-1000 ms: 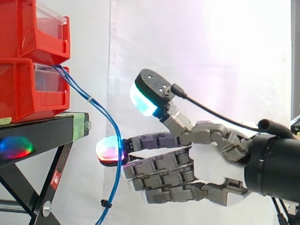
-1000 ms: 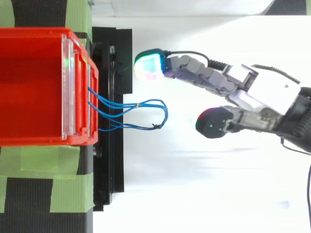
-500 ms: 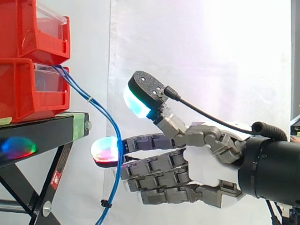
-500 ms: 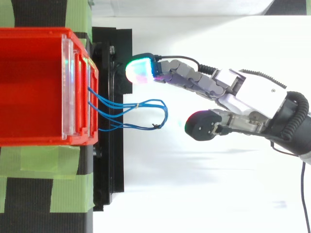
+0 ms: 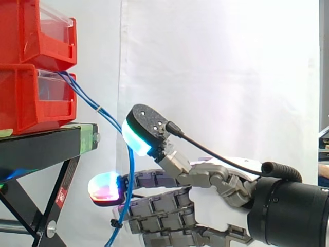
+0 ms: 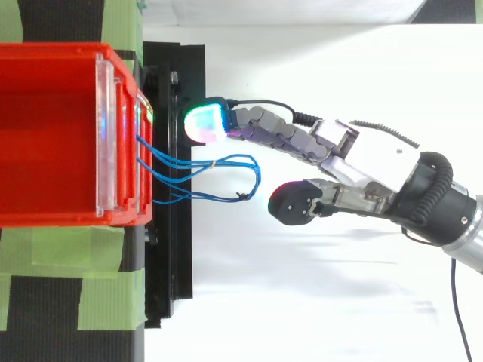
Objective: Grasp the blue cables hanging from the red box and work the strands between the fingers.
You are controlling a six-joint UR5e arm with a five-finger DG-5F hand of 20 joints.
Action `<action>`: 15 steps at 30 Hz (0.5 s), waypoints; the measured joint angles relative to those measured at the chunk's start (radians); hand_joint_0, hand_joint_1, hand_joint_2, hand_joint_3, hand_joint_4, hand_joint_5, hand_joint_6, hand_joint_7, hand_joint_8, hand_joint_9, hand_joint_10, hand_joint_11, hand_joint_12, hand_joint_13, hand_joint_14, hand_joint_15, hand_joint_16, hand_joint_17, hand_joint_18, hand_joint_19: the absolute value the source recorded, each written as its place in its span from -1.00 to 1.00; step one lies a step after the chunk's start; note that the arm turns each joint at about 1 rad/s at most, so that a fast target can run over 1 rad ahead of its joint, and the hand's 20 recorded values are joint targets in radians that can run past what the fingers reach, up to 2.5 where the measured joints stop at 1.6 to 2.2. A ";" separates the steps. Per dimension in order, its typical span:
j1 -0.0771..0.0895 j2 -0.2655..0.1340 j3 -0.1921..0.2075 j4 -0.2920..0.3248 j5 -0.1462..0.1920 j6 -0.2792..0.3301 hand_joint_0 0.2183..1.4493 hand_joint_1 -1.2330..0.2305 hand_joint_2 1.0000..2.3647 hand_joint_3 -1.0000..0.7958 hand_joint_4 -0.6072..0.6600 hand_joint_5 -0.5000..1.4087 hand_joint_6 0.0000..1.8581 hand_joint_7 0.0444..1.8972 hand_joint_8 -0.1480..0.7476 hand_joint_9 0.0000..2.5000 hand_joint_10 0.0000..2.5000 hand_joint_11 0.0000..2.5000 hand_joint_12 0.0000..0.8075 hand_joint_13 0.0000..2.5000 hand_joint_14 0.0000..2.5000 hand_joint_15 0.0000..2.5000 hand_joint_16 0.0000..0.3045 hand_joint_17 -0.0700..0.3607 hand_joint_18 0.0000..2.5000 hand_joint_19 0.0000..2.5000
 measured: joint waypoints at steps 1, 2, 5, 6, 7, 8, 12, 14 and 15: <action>0.000 -0.001 0.001 -0.006 -0.002 0.003 -0.29 0.19 -1.00 -1.00 0.24 -0.86 -1.00 -0.35 0.07 -0.83 -1.00 -0.88 -0.01 -1.00 -1.00 -0.87 -0.47 0.17 -1.00 -0.95; 0.000 -0.001 0.001 -0.011 -0.004 0.006 -0.29 0.19 -1.00 -1.00 0.24 -0.86 -1.00 -0.34 0.07 -0.83 -1.00 -0.87 -0.01 -1.00 -1.00 -0.87 -0.47 0.17 -1.00 -0.95; 0.000 -0.002 0.002 -0.023 -0.010 0.018 -0.29 0.19 -1.00 -1.00 0.24 -0.86 -1.00 -0.35 0.07 -0.83 -1.00 -0.88 -0.01 -1.00 -1.00 -0.86 -0.47 0.17 -1.00 -0.94; 0.001 -0.002 0.002 -0.025 -0.011 0.023 -0.29 0.19 -1.00 -1.00 0.24 -0.86 -1.00 -0.35 0.07 -0.83 -1.00 -0.88 -0.01 -1.00 -1.00 -0.86 -0.47 0.17 -1.00 -0.95; 0.000 -0.002 0.002 -0.026 -0.011 0.026 -0.29 0.19 -1.00 -1.00 0.24 -0.86 -1.00 -0.35 0.08 -0.82 -1.00 -0.87 -0.01 -1.00 -1.00 -0.86 -0.47 0.17 -1.00 -0.94; 0.000 -0.002 0.002 -0.026 -0.011 0.028 -0.29 0.19 -1.00 -1.00 0.24 -0.86 -1.00 -0.35 0.08 -0.82 -1.00 -0.87 -0.01 -1.00 -1.00 -0.86 -0.47 0.17 -1.00 -0.94; 0.001 -0.002 0.002 -0.021 -0.013 0.030 -0.29 0.19 -1.00 -1.00 0.25 -0.86 -1.00 -0.35 0.08 -0.82 -1.00 -0.87 -0.01 -1.00 -1.00 -0.86 -0.47 0.17 -1.00 -0.94; 0.001 -0.002 0.002 -0.014 -0.013 0.027 -0.29 0.19 -1.00 -1.00 0.25 -0.86 -1.00 -0.35 0.08 -0.82 -1.00 -0.87 -0.01 -0.99 -1.00 -0.85 -0.47 0.17 -1.00 -0.94; 0.001 -0.002 0.002 -0.006 -0.014 0.025 -0.29 0.19 -1.00 -1.00 0.25 -0.86 -1.00 -0.35 0.08 -0.82 -1.00 -0.87 -0.01 -0.99 -1.00 -0.86 -0.47 0.17 -1.00 -0.94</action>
